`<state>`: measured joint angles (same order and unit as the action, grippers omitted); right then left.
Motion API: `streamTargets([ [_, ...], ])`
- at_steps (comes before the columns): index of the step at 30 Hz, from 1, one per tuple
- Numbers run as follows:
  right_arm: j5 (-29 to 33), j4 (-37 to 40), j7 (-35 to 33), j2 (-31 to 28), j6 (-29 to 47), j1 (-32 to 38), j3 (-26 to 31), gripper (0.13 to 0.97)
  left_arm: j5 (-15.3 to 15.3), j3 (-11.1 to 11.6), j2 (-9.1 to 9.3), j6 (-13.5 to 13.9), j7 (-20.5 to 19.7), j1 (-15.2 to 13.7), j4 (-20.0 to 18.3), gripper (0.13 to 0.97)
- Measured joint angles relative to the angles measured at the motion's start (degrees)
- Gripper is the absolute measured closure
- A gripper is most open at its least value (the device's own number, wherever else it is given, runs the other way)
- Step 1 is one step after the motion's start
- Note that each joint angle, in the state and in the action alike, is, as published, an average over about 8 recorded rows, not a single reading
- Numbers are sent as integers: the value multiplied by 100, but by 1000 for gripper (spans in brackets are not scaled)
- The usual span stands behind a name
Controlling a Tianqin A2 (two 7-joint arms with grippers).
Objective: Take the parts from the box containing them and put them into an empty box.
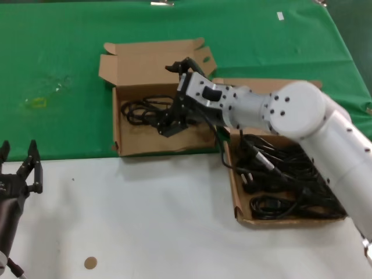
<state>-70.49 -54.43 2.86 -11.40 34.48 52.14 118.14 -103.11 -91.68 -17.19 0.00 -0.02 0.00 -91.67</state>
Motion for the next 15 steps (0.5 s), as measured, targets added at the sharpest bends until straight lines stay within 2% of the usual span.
streamTargets([
  [2, -109, -124, -10, -19, -115, -174, -88, 288, 0, 0, 0, 0, 0, 0, 0, 836],
  [7, -383, -437, -34, -68, -405, -613, -311, 202, 0, 0, 0, 0, 2, 0, 0, 732],
  [11, -603, -688, -53, -107, -637, -960, -489, 177, -1, 0, 0, 0, 3, 0, 0, 670],
  [15, -820, -936, -72, -146, -866, -1312, -665, 143, -1, 0, 0, 0, 2, 0, 0, 558],
])
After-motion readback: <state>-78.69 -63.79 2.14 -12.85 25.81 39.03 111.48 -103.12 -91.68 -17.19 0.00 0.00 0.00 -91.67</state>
